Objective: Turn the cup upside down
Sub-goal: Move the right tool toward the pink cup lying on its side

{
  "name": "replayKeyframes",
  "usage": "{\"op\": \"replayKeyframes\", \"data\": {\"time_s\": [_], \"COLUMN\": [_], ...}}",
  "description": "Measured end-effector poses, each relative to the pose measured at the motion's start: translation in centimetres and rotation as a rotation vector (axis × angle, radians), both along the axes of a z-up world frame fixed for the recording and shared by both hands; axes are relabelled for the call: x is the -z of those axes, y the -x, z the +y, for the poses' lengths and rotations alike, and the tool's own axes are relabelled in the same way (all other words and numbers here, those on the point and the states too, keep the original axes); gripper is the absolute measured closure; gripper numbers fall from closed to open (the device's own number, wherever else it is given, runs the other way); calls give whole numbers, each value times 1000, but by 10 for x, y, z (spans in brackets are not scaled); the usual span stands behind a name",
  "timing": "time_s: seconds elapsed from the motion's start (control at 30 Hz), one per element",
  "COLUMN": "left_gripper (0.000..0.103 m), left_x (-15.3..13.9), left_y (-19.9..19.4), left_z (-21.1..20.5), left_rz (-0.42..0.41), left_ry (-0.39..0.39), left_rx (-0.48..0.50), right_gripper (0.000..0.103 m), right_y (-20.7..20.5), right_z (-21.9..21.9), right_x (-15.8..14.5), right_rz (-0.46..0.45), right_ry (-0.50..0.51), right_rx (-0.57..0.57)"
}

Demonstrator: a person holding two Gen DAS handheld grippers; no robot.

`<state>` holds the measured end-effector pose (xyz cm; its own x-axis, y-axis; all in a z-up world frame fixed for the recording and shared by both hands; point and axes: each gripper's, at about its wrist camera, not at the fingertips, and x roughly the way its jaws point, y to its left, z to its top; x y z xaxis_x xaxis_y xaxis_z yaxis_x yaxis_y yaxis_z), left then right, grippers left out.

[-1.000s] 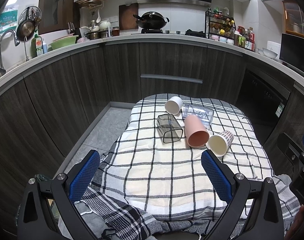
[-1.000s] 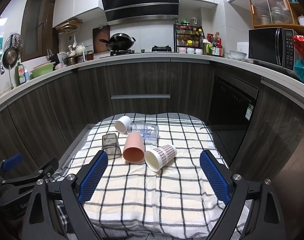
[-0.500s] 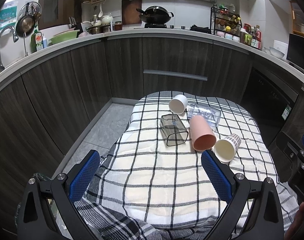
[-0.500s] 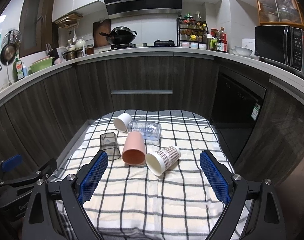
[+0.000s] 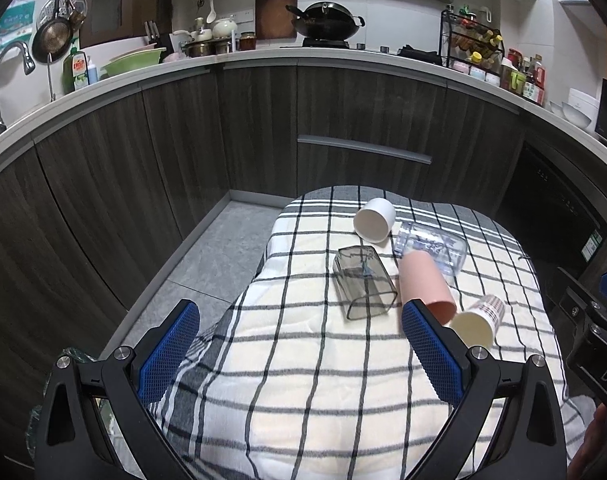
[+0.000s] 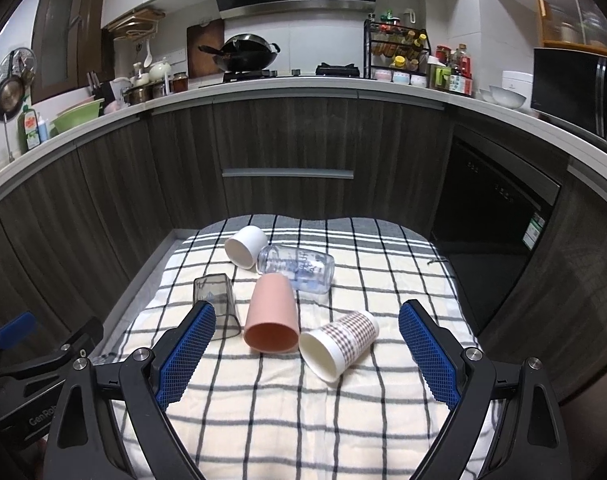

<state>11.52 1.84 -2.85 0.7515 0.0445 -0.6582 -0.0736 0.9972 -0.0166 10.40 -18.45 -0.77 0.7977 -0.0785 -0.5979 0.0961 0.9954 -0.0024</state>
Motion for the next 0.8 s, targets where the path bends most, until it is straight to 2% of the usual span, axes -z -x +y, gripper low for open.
{"op": "replayKeyframes", "data": {"time_s": [0.37,0.8], "left_gripper": [0,0], "left_x": [16,41], "left_y": [-50,-113], "left_z": [10,8], "left_rz": [27,61], "left_ry": [12,20], "left_rx": [-22,-34], "right_gripper": [10,10], "right_y": [-62,-154], "right_z": [12,12], "right_x": [21,74], "right_rz": [110,314], "right_ry": [8,-4], "right_rx": [-34,-61]}}
